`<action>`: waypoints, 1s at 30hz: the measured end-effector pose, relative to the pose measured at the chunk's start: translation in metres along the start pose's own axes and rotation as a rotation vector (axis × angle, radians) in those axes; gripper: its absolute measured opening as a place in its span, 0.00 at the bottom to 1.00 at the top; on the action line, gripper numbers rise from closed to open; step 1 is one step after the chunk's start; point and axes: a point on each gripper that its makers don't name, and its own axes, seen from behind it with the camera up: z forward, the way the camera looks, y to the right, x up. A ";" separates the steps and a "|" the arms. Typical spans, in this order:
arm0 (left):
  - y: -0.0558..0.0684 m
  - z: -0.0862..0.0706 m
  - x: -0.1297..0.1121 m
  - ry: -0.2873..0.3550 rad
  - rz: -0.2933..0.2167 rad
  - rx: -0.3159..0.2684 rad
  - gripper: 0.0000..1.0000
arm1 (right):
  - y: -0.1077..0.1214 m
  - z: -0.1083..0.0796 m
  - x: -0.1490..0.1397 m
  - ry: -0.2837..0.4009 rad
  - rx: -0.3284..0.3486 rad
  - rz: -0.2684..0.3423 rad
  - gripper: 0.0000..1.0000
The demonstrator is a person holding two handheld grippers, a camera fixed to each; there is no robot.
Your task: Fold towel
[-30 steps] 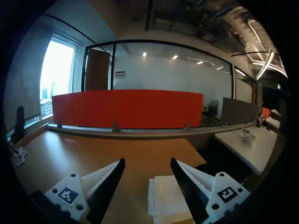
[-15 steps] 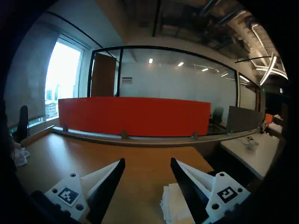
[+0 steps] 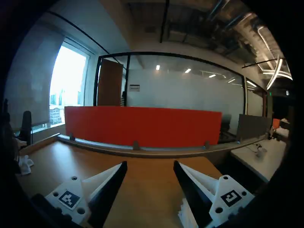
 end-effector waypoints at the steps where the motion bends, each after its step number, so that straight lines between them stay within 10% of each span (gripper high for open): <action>1: 0.000 0.001 0.004 0.009 -0.002 -0.001 0.98 | -0.003 0.001 0.002 0.004 0.001 0.002 0.94; 30: 0.009 0.011 0.041 0.161 0.017 -0.040 0.98 | -0.041 0.001 0.036 0.035 0.007 0.042 0.94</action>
